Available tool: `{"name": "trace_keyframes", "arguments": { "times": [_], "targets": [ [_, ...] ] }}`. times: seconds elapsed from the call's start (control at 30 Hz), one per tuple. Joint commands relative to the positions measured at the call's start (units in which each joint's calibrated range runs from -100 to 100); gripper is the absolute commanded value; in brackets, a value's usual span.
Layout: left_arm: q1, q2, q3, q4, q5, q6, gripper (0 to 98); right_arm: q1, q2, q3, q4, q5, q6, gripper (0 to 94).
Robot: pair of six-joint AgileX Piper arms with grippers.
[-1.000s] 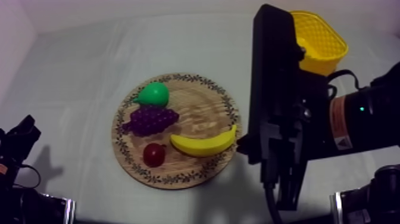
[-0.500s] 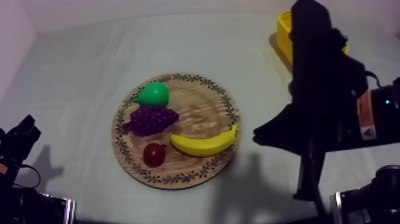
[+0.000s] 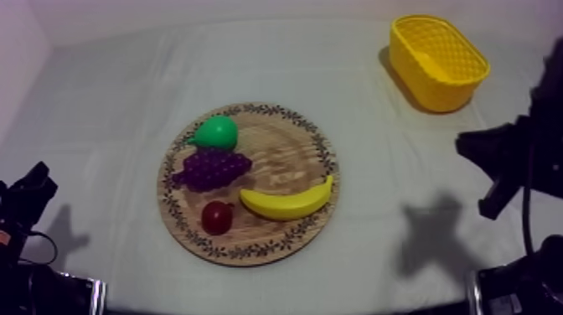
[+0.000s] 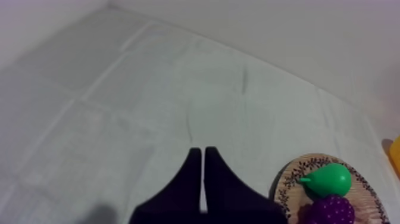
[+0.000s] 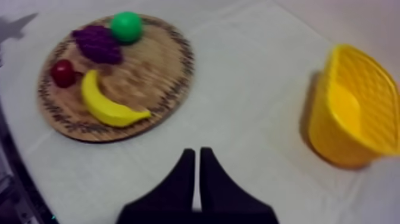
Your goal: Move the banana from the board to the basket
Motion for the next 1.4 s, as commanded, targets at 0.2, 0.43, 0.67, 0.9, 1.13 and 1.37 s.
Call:
{"name": "trace_keyframes", "arguments": {
  "times": [0.2,0.43,0.67,0.9,1.13,1.37],
  "targets": [
    [0.02,-0.05,-0.01,0.03,-0.01,-0.01,0.1,14.63,-20.59,12.87,1.07,-0.29,-4.71,0.5],
    [0.02,-0.05,-0.01,0.03,-0.01,0.00,0.1,18.44,-23.75,22.26,1.60,-8.33,-6.55,0.5],
    [0.02,-0.05,-0.01,0.03,-0.01,0.00,0.1,20.17,-24.46,23.19,1.33,-7.84,-4.48,0.5],
    [0.02,-0.05,-0.01,0.03,-0.01,-0.01,0.1,20.97,-25.86,23.26,1.30,-7.81,0.41,0.5],
    [0.02,-0.05,-0.01,0.03,-0.01,0.00,0.1,21.45,-28.18,23.27,1.30,-7.47,0.89,0.5],
    [0.02,-0.05,-0.01,0.03,-0.01,-0.01,0.1,20.61,-29.96,23.27,1.30,-6.96,0.88,0.5]
  ]
}}
